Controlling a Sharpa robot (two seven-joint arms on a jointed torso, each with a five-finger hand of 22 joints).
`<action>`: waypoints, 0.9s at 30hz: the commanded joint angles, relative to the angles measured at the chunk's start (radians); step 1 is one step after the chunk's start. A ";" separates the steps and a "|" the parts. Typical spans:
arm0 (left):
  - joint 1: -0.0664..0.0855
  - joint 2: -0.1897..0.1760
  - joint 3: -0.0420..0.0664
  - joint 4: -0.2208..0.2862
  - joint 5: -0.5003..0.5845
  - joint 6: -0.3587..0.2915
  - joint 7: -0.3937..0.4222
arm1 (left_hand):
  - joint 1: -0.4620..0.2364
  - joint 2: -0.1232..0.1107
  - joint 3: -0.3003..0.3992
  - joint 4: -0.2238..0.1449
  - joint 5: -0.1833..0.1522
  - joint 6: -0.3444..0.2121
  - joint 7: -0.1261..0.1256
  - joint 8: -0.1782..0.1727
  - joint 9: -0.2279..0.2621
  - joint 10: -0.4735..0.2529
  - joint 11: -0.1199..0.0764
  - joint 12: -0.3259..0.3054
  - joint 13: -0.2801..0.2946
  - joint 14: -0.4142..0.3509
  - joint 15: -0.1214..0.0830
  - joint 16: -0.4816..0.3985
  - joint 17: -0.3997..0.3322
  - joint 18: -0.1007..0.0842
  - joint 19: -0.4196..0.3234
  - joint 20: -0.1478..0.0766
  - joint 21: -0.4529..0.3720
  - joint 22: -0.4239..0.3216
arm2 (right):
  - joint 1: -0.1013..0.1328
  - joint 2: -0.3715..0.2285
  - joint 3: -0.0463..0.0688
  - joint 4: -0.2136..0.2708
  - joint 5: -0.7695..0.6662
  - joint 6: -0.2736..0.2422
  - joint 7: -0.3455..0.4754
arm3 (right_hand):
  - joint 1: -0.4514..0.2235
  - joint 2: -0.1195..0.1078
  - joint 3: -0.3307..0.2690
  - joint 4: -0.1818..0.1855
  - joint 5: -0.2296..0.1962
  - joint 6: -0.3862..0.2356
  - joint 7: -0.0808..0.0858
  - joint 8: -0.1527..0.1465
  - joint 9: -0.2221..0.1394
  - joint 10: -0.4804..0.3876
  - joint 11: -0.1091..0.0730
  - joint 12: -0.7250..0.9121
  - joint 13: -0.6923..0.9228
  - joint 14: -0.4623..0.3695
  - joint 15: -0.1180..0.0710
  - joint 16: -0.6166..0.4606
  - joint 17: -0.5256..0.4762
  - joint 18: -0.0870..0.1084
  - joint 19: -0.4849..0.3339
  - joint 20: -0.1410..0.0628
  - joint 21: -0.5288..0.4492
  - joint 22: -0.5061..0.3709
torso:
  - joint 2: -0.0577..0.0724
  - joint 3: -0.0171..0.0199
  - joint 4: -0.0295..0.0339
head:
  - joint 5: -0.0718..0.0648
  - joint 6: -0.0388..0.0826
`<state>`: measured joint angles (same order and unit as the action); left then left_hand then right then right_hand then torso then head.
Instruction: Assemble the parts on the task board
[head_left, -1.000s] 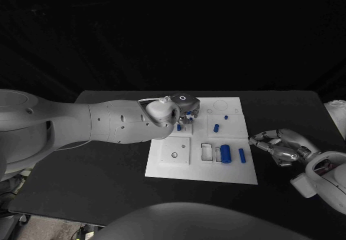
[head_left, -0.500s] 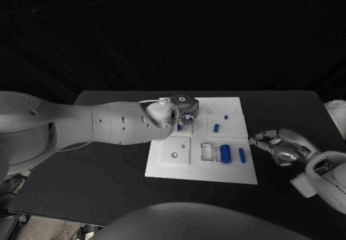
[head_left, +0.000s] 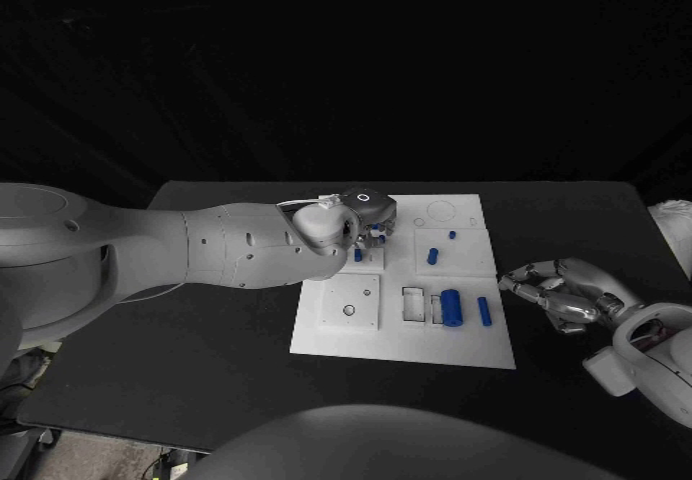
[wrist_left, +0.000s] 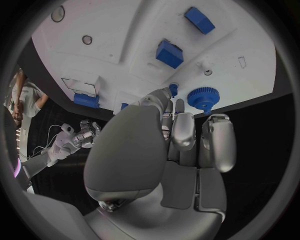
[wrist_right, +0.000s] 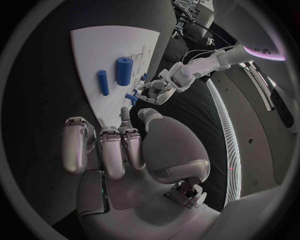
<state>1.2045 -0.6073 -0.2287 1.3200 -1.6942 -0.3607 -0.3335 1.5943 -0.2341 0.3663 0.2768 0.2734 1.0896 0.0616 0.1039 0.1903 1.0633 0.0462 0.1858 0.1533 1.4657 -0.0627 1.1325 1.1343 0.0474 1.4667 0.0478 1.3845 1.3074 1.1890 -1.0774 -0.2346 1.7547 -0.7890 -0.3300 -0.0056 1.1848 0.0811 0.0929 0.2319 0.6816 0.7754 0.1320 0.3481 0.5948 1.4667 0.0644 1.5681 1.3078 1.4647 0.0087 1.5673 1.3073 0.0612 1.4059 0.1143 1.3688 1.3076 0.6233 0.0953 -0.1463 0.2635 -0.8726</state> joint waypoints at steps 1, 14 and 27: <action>0.000 0.005 0.001 -0.004 0.003 -0.005 -0.013 | -0.002 0.008 0.008 0.001 0.005 -0.003 -0.005 -0.006 -0.002 0.005 0.001 0.005 -0.002 0.031 0.005 -0.001 -0.005 -0.006 0.043 0.001 -0.004 0.204 | -0.001 -0.001 0.000 0.001 -0.011 0.016 -0.001 | 0.006 -0.003 0.006 -0.003 0.000 0.002 -0.005 0.006 -0.002 0.104 -0.008 0.003 0.263 0.106 -0.005 0.003 0.264 -0.003 0.002 0.000 -0.003 0.187 | 0.000 0.0000 0.0000 | 0.000 0.000; -0.007 0.021 0.001 -0.023 0.003 0.010 -0.017 | -0.009 0.002 0.018 -0.001 0.013 -0.003 0.000 -0.008 -0.005 0.011 0.001 0.007 -0.005 0.025 0.006 -0.018 -0.025 -0.004 0.040 0.002 -0.012 0.202 | -0.001 0.001 0.000 0.000 -0.011 0.021 -0.004 | 0.007 -0.003 0.007 -0.003 0.000 0.002 -0.005 0.006 -0.002 0.104 -0.008 0.003 0.263 0.106 -0.005 0.003 0.264 -0.002 0.001 0.000 -0.005 0.186 | 0.001 -0.0001 0.0006 | -0.001 0.000; -0.014 0.029 0.001 -0.036 0.006 0.005 -0.007 | -0.012 0.005 0.029 -0.010 0.002 0.021 0.003 0.003 -0.002 0.035 -0.008 0.020 -0.007 0.021 0.001 -0.039 -0.050 -0.002 0.037 0.001 -0.023 0.199 | -0.001 0.001 0.000 -0.001 -0.011 0.025 -0.006 | 0.007 -0.003 0.007 -0.003 0.000 0.002 -0.005 0.006 -0.002 0.104 -0.008 0.003 0.263 0.106 -0.005 0.003 0.264 -0.001 -0.002 0.000 -0.008 0.185 | 0.000 0.0000 0.0000 | 0.002 0.000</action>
<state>1.1905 -0.5815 -0.2286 1.2848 -1.6917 -0.3587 -0.3449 1.5903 -0.2301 0.3896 0.2645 0.2786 1.1044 0.0658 0.1008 0.1868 1.0926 0.0382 0.2031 0.1477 1.4657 -0.0627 1.0975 1.0853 0.0474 1.4667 0.0479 1.3651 1.3073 1.1889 -1.0768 -0.2346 1.7533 -0.7895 -0.3236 -0.0114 1.1848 0.0811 0.0957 0.2291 0.6815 0.7754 0.1319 0.3481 0.5939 1.4667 0.0644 1.5681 1.3079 1.4647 0.0087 1.5673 1.3080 0.0611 1.4059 0.1143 1.3638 1.3076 0.6235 0.0952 -0.1462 0.2648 -0.8726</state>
